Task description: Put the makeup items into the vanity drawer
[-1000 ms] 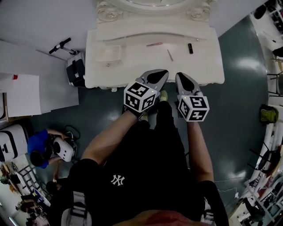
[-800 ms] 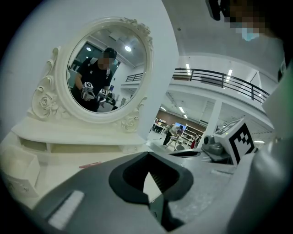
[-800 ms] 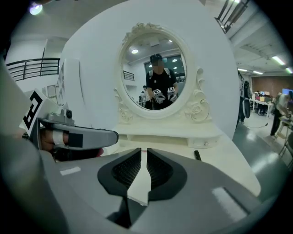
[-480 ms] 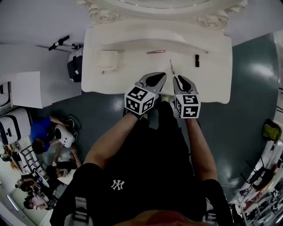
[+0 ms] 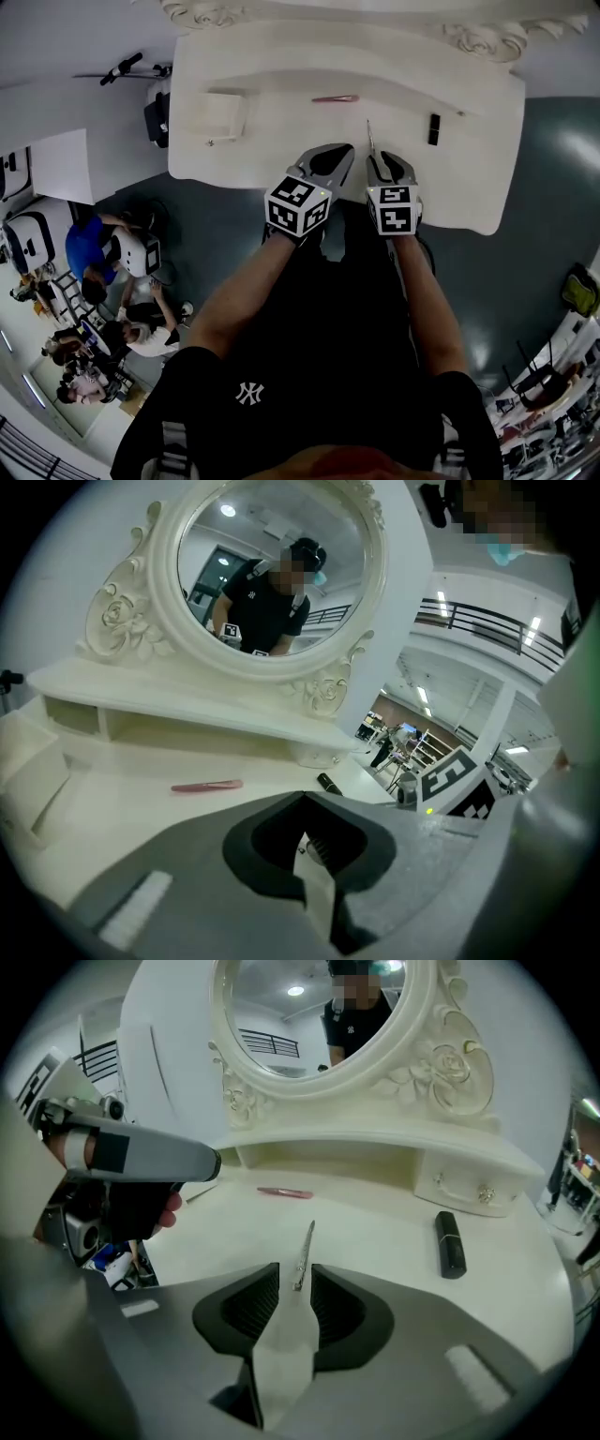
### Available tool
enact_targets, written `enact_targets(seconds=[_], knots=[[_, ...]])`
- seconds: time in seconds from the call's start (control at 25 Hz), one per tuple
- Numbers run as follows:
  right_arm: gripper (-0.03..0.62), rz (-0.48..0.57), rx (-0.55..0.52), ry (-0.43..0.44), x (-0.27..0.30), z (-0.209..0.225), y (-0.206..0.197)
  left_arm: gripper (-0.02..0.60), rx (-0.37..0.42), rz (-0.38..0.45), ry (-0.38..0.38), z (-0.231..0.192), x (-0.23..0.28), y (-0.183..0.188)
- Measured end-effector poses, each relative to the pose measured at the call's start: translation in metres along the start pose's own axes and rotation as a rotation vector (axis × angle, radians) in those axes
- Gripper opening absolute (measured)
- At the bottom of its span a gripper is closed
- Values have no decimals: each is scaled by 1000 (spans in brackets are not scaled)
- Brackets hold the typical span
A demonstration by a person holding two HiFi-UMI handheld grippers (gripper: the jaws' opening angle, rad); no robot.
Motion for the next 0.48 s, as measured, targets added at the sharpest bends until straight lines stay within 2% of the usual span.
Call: enact_targets(seconds=[0.24,0.48], knots=[[126,-81,-16,-11,18,1,-3,0,-16,-15,4,-7,5,-5],[60,-113,-71,-68,21,0,0,0,-28,-18,-5,-13,0,-10]])
Point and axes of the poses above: the fingertips, and each gripper's own axes: x forward along the fingers, z to its right, y out of its top, the point moved 8 cm from there along -x, backward along the fingers, and after that the axes turned 6 degrees about y, right-handed, at the moved point
